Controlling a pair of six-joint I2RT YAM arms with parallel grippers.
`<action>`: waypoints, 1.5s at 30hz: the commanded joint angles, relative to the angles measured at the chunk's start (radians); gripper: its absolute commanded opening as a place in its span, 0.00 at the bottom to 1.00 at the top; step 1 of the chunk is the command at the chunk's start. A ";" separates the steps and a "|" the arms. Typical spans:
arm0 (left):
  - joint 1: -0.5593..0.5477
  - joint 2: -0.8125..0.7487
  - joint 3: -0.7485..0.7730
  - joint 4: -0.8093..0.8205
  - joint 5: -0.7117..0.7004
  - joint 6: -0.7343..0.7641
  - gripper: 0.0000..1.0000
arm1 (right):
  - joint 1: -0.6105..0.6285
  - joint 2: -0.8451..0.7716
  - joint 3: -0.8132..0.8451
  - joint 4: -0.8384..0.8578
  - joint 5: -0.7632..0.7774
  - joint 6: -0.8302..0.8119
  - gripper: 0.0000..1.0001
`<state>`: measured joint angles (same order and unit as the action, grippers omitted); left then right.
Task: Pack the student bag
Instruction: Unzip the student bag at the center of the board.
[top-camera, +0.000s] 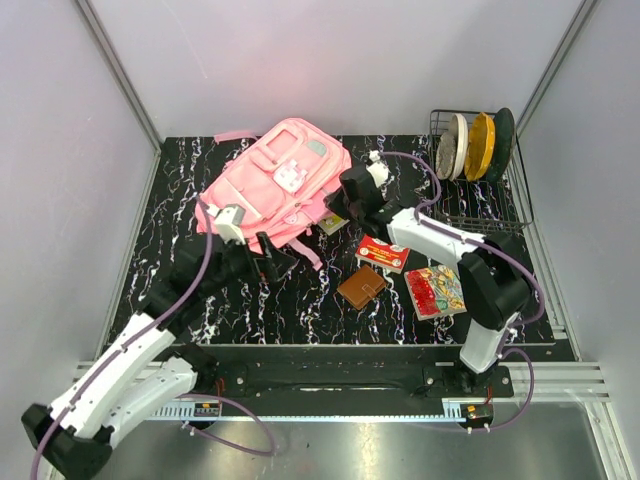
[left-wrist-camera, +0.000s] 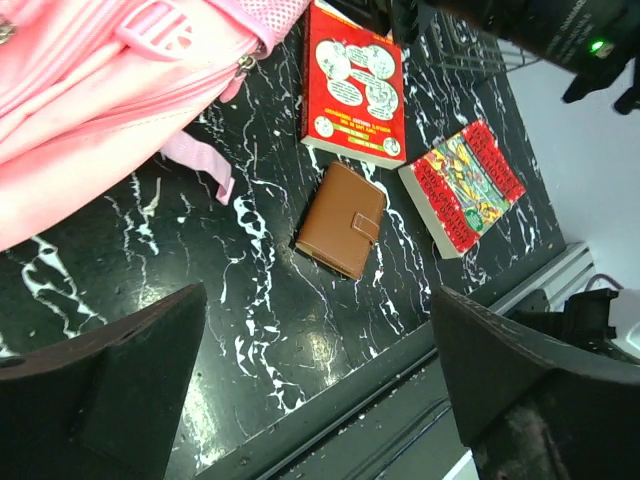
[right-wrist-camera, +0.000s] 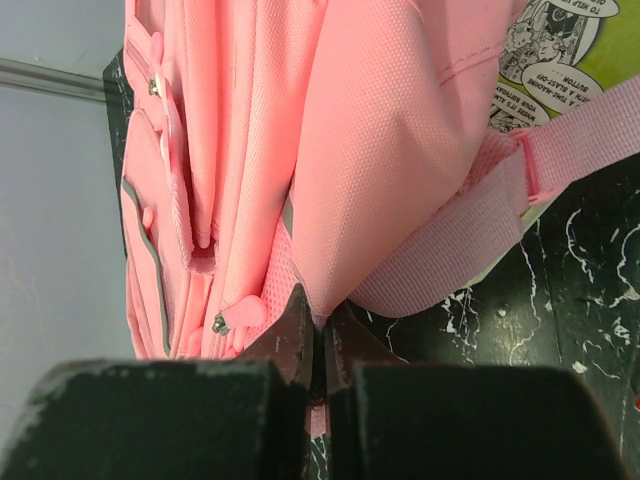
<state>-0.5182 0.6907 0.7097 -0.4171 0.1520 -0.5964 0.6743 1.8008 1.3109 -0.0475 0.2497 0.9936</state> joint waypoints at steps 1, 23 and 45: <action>-0.106 0.075 -0.001 0.135 -0.135 0.027 0.95 | 0.010 -0.129 -0.027 0.118 0.000 0.013 0.00; -0.266 0.449 0.045 0.414 -0.245 -0.026 0.79 | 0.008 -0.313 -0.156 0.058 -0.061 0.099 0.00; -0.267 0.615 0.096 0.630 -0.430 -0.023 0.65 | 0.016 -0.403 -0.209 0.054 -0.130 0.091 0.00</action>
<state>-0.7925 1.2869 0.7513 0.0776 -0.1768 -0.6296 0.6743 1.4818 1.0962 -0.0750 0.1909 1.0779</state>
